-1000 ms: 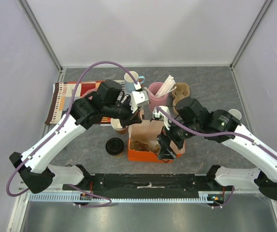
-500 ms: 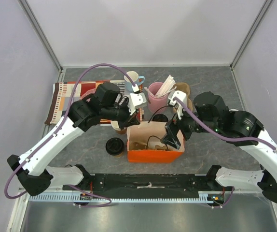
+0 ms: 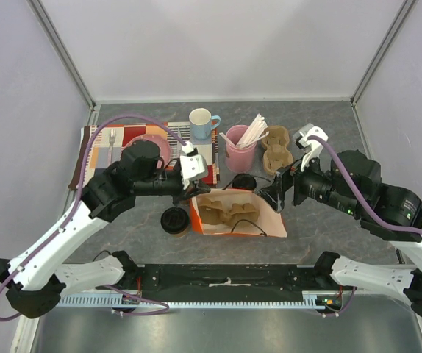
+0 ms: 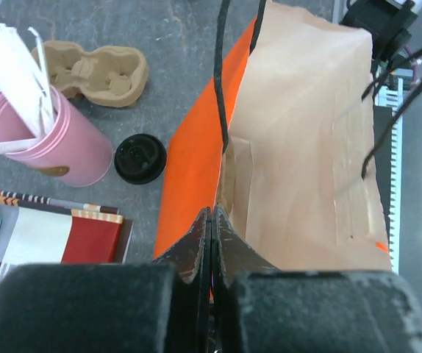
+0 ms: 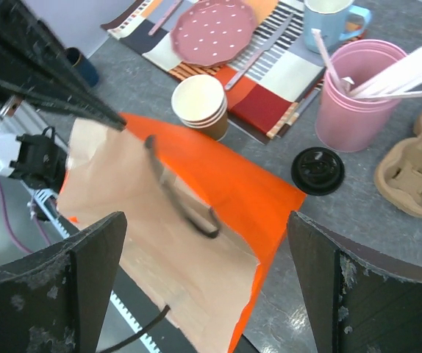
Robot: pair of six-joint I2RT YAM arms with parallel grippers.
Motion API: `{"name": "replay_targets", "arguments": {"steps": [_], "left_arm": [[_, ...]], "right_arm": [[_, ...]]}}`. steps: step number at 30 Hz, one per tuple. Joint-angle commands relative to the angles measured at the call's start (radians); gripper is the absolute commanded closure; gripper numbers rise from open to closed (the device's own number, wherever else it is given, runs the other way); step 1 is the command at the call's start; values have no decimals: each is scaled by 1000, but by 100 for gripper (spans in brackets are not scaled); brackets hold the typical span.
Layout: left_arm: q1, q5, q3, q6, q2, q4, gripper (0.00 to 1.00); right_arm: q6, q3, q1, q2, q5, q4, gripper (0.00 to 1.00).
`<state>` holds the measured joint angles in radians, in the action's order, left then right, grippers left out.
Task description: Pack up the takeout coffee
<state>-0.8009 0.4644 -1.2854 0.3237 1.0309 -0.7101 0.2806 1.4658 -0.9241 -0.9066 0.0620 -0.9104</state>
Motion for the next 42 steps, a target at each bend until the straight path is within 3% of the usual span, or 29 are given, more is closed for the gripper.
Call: {"name": "replay_targets", "arguments": {"steps": [1,8,13,21,26,30,36,42], "left_arm": [[-27,115,115,71,-95,205,98],[-113,158,236,244,-164,254,98],[-176,114,212,348,-157,261,98],[-225,51,190,379,-147,276,98],[-262,-47,244,468,-180,377,98],[-262,-66,258,437,-157,379,98],[-264,-141,467,665,-207,530,98],[-265,-122,405,592,-184,491,98]], "right_arm": [[58,-41,2,35,127,19,2],[109,-130,2,98,137,2,2],[134,-203,2,155,144,-2,2],[126,-226,4,173,127,-13,2],[126,-254,2,178,122,-15,2],[106,-246,4,164,110,-2,2],[77,-229,4,150,102,-10,2],[68,-214,2,146,125,-7,2]]}}
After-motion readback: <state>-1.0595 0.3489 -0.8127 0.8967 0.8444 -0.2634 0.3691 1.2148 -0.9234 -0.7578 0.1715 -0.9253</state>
